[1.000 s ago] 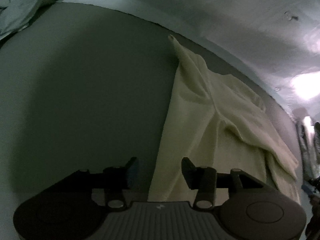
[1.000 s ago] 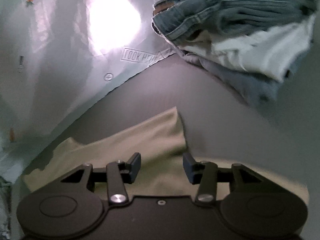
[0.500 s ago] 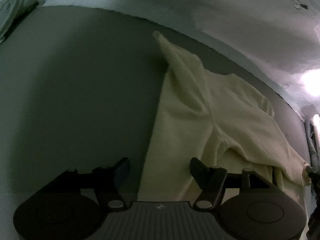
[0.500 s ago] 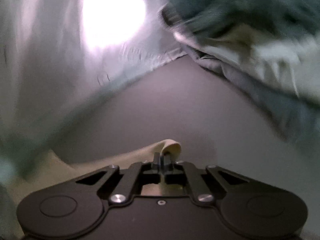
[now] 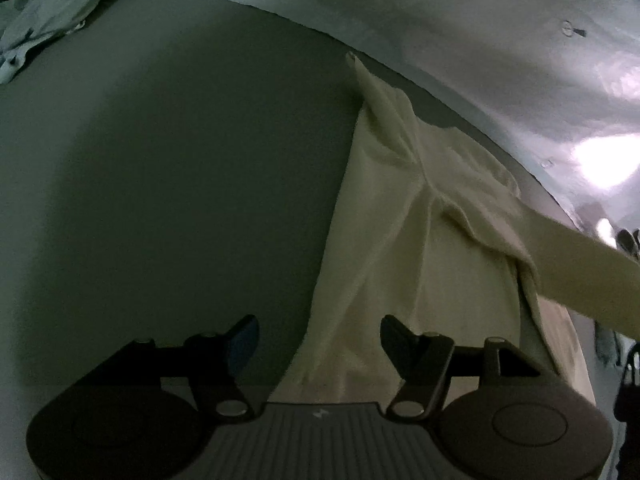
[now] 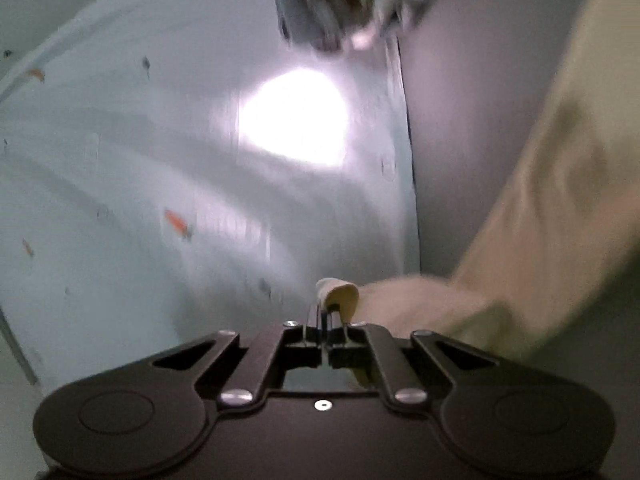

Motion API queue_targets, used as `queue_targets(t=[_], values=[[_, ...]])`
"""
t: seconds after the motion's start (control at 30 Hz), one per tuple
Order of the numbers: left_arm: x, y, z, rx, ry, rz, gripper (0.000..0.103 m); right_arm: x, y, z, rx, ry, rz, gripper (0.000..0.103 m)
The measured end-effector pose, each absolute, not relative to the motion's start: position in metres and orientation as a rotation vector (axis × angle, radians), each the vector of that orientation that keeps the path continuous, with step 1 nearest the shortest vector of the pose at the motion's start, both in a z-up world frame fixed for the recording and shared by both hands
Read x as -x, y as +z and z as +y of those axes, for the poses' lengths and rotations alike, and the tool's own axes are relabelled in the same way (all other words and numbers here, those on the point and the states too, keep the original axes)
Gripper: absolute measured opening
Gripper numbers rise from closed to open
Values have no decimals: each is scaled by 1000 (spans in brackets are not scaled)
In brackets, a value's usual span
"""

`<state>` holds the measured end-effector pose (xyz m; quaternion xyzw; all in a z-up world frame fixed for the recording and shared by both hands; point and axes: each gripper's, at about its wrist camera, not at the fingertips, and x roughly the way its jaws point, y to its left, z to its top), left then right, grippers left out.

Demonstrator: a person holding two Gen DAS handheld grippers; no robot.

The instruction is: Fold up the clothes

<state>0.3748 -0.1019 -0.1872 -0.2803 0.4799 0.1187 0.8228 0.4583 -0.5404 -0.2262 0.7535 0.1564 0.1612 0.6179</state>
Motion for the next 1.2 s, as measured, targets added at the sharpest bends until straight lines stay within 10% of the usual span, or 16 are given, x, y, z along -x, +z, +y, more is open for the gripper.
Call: queue_targets(t=[1.2], values=[[-293, -203, -107, 479, 135, 1159, 69, -350, -257, -361, -1427, 637, 1077, 3]])
